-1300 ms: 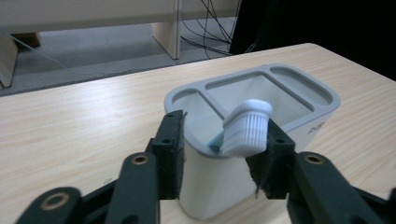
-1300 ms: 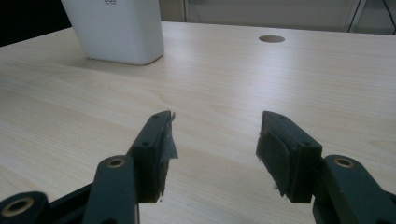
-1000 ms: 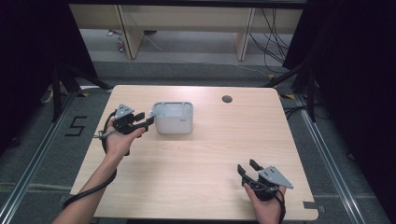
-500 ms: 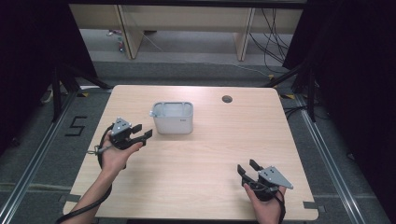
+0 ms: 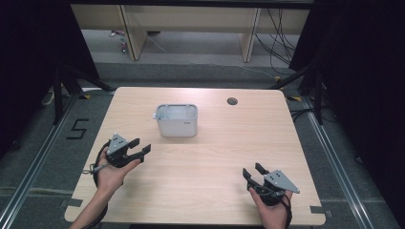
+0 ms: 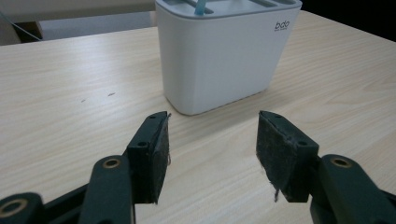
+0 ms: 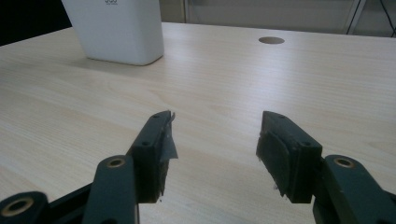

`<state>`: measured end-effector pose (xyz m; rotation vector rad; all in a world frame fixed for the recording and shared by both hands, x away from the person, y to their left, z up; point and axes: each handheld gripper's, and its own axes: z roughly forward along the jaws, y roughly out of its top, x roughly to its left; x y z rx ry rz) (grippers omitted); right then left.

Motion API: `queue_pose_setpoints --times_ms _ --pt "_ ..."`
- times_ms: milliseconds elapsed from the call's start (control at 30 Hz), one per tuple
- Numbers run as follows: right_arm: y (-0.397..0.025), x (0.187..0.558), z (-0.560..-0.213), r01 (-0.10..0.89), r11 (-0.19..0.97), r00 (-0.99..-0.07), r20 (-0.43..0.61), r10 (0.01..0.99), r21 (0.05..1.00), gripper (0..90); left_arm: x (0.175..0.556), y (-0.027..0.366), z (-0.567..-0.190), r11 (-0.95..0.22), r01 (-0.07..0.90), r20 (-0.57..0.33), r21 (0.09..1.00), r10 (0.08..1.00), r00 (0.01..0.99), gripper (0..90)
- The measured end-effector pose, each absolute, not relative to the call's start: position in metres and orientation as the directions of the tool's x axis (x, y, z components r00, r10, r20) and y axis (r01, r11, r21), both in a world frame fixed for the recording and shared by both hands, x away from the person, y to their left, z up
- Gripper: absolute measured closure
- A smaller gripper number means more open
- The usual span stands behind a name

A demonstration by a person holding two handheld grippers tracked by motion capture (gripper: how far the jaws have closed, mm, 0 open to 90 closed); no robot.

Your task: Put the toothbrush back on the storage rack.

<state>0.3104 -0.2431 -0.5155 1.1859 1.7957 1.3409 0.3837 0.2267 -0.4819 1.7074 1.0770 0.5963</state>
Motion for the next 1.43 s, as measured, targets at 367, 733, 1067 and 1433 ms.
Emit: queue_pose_setpoints --times_ms 367,733,1067,1433 --pt "-0.241 0.310 -0.516 0.322 0.072 -0.419 0.074 0.905 0.944 45.3 0.363 0.240 -0.498 -0.090 0.368 -0.107 0.925 0.869 0.483 42.7" --pt "-0.241 0.309 -0.515 0.325 0.068 -0.422 0.080 0.903 0.943 45.3 0.347 0.248 -0.515 -0.062 0.334 -0.113 0.941 0.869 0.481 41.6" --pt "-0.241 0.309 -0.515 0.326 0.066 -0.412 0.079 0.908 0.943 45.3 0.342 0.251 -0.523 -0.049 0.302 -0.110 0.952 0.867 0.486 39.9" --pt "-0.242 0.311 -0.515 0.335 0.074 -0.426 0.081 0.901 0.939 45.3 0.338 0.252 -0.523 -0.050 0.262 -0.087 0.964 0.871 0.483 37.9"
